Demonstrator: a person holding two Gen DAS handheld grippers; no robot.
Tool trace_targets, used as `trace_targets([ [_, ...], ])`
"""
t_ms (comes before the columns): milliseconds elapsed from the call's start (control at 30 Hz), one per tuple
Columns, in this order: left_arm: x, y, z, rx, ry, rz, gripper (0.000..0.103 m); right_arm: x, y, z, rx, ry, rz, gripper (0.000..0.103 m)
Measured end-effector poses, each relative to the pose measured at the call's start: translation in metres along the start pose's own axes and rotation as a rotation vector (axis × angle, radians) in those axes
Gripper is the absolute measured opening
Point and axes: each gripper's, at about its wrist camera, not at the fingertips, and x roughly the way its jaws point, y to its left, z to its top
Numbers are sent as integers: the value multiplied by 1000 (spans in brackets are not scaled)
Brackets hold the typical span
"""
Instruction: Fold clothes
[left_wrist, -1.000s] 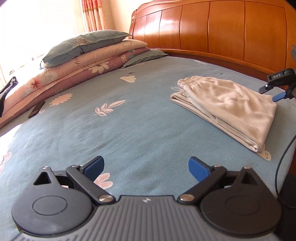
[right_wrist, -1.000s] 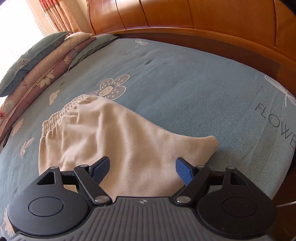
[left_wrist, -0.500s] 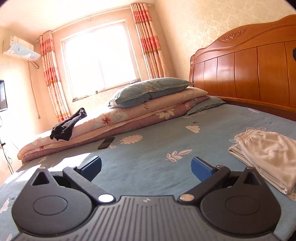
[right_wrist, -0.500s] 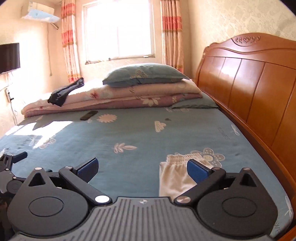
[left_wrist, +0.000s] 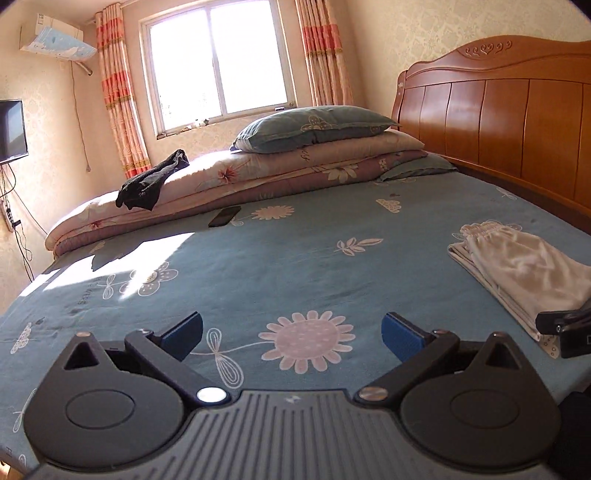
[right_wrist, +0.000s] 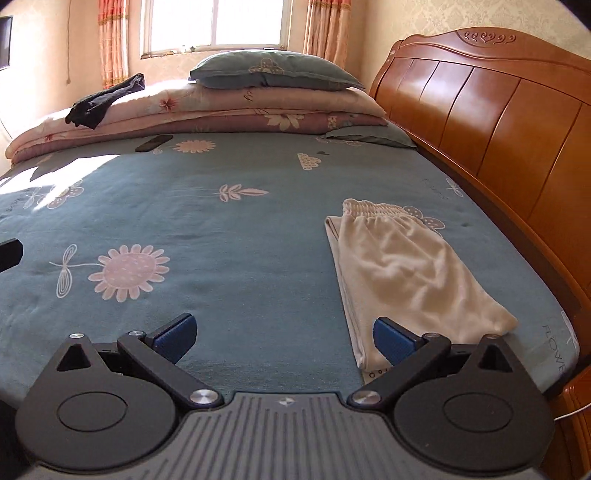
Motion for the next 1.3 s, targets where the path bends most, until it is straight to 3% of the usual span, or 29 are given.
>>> trace_targets([
  [167,-3,11,-8,-73,69,-33,102,-10,-4,-14,49,0,59,103],
  [833,-32,17,-48,-132,215,19,102,-33,1,-45,39,-18,14,103],
  [1300,-38,20,-52,-141,225,30,102,-38,10,-47,24,-31,33,103],
])
